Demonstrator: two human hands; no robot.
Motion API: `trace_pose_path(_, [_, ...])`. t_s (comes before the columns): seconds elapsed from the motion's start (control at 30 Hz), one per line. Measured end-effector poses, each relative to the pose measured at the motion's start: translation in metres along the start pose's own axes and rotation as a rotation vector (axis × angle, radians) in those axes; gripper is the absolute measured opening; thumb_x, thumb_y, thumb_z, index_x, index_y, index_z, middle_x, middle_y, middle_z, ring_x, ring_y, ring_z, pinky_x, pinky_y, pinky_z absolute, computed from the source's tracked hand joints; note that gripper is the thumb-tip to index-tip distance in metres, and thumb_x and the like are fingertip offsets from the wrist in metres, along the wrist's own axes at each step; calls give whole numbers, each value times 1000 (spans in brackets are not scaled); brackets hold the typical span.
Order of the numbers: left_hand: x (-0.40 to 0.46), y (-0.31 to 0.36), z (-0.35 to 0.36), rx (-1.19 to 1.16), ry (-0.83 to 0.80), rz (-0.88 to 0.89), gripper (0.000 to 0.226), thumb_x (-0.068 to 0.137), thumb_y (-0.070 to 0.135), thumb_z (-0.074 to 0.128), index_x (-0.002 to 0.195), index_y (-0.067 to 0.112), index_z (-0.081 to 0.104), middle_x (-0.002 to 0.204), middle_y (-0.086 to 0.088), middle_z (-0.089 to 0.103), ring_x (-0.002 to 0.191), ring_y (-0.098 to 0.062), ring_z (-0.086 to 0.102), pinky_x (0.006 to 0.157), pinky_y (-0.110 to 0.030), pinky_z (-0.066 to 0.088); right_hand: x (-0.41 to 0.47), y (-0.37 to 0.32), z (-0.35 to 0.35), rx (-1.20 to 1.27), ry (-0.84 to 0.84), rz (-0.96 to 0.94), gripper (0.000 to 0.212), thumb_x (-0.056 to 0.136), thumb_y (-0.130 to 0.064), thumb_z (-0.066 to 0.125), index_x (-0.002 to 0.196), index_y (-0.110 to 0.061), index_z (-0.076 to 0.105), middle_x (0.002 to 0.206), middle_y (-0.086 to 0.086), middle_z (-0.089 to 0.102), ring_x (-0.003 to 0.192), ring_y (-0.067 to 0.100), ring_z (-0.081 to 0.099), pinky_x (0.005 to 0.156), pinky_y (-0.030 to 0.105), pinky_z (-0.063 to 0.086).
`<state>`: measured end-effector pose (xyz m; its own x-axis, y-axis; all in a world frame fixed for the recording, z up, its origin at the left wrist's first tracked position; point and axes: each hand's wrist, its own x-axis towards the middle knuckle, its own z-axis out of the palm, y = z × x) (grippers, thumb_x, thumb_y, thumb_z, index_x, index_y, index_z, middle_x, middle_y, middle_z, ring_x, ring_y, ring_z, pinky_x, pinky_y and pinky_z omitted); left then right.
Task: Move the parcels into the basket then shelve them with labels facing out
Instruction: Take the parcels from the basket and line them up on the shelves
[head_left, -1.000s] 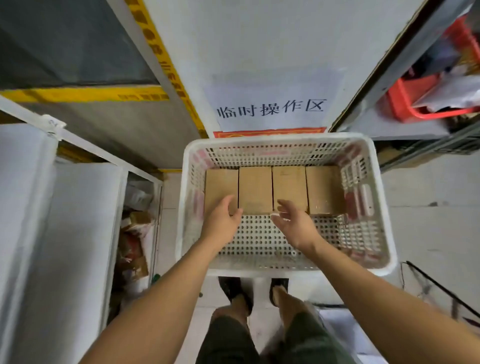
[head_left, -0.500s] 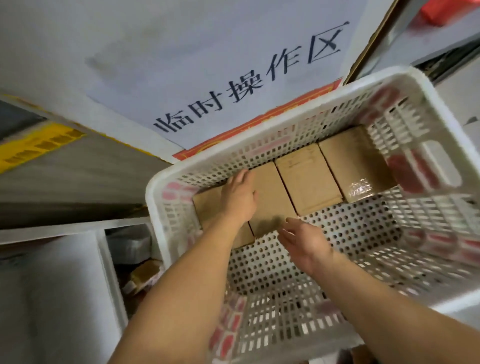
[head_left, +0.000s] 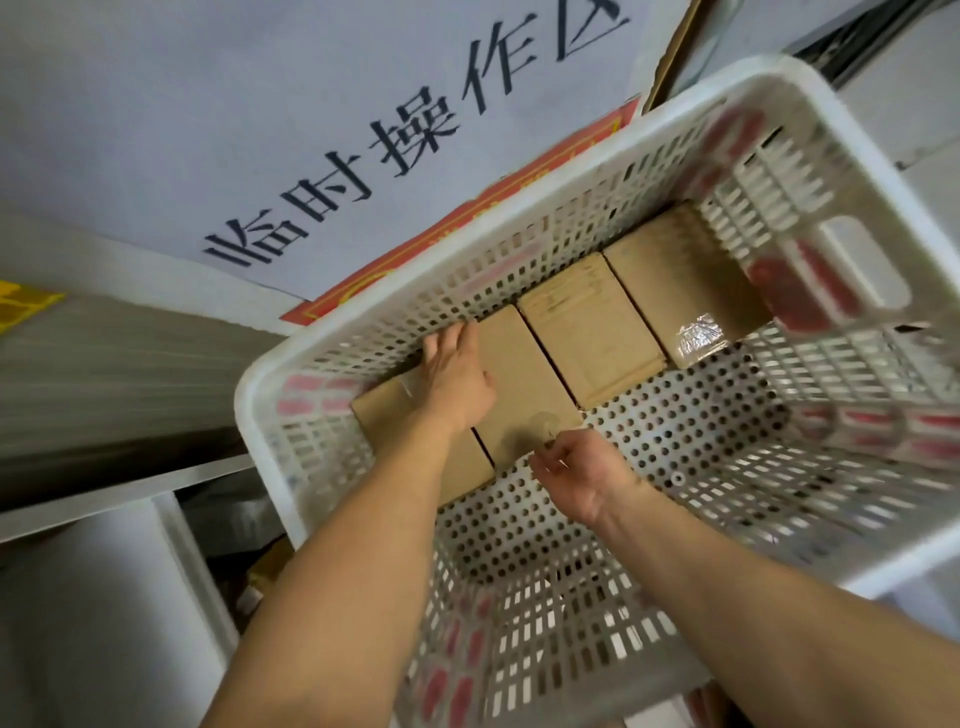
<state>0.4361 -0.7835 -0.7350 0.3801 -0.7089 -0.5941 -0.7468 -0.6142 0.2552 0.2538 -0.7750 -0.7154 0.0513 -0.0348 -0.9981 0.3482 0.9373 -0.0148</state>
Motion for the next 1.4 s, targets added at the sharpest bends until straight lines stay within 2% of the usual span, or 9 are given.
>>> trace_pose_path(0.23, [-16,18,-13,-186,-45,-54,61,100,18,58,158,27,40,152,-2,35,143,-29,22,127,-47,24,-36,3,-17,-22,12,9,48,83,14,42,125,-1,60,129,18,60,120,30,59,118,55,40])
trace_pose_path(0.33, [-42,20,-11,-267,27,-69,51,97,19,63,143,33,47,144,3,34,137,-26,27,121,-49,32,-42,2,-28,-8,-36,63,33,93,-13,55,125,-4,59,127,13,63,123,33,55,112,69,38])
trace_pose_path(0.53, [-125,35,-21,-500,137,12,48,97,17,60,139,32,43,159,15,27,154,-16,14,124,-53,32,-67,6,-50,122,-149,147,79,83,-68,76,138,-18,47,132,22,54,129,60,47,98,85,40])
trace_pose_path(0.67, [-196,50,-37,-485,331,144,40,95,13,64,134,22,55,155,5,44,149,-20,25,121,-47,32,-100,3,-52,197,-253,192,94,70,-61,92,141,-15,52,140,33,54,121,66,54,93,82,47])
trace_pose_path(0.77, [-240,57,-53,-486,491,197,18,102,28,59,118,24,66,143,9,56,139,-20,39,112,-34,33,-130,-7,-51,184,-302,164,80,78,-46,91,138,-9,54,136,34,57,119,64,58,94,78,50])
trace_pose_path(0.93, [-295,75,-113,-1016,606,-212,43,103,63,47,136,34,52,122,15,59,115,-8,61,93,-20,52,-178,-28,-45,78,-525,125,52,97,-28,75,142,-7,58,142,36,56,128,60,56,108,75,43])
trace_pose_path(1.07, [-315,74,-170,-1446,389,-406,57,92,76,54,133,37,64,127,0,73,113,-15,71,87,-35,58,-213,-53,-39,-85,-722,77,58,98,-20,72,152,-6,53,155,29,49,147,47,43,123,66,29])
trace_pose_path(1.23, [-346,70,-211,-1732,10,-293,46,96,41,72,140,28,60,122,0,78,105,-21,78,81,-49,60,-262,-75,-27,-187,-847,-22,104,66,-2,98,157,-6,46,161,21,43,148,37,43,125,61,28])
trace_pose_path(1.4, [-367,63,-215,-1829,-59,-100,40,89,25,85,118,20,58,137,-18,69,110,-34,74,76,-51,60,-314,-85,-20,-433,-878,-161,87,81,-11,88,158,-14,47,143,17,61,121,34,66,108,54,52])
